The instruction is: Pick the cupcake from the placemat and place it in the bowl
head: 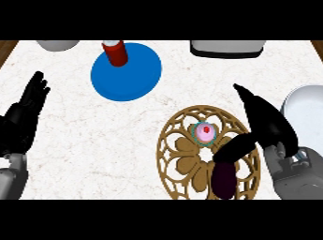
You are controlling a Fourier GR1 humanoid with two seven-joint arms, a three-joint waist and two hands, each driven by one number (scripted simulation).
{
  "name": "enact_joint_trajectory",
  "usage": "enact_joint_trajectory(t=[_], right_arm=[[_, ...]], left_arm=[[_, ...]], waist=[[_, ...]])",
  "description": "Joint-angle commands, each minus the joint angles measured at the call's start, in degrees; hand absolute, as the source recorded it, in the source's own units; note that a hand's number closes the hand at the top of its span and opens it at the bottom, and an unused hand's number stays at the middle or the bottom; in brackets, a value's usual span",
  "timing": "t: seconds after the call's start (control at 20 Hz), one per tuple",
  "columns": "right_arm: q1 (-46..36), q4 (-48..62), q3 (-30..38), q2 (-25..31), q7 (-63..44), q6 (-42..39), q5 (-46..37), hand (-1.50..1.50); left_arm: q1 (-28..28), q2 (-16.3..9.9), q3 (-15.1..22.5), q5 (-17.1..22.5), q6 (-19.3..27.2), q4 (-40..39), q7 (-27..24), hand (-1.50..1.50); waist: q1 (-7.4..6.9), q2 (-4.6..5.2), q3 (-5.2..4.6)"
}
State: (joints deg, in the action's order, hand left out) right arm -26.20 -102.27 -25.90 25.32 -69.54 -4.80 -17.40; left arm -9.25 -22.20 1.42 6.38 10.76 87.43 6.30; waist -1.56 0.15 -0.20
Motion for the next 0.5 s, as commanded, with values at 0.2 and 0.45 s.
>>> enact_joint_trajectory(t=[0.2,0.45], right_arm=[[-6.08,7.15,-0.39,-1.41,-14.95,-9.69,6.83,-1.50],[-10.90,12.93,-5.60,-3.55,-11.03,-6.49,-3.27,-1.50]], left_arm=[[1.01,-0.52,-0.71,0.34,-0.47,2.52,1.75,0.00],[-0.74,-0.12,-1.91,0.07,-0.64,-1.01,1.09,0.00]], waist=[[0.65,-0.42,0.09],[1.05,-0.15,0.10]])
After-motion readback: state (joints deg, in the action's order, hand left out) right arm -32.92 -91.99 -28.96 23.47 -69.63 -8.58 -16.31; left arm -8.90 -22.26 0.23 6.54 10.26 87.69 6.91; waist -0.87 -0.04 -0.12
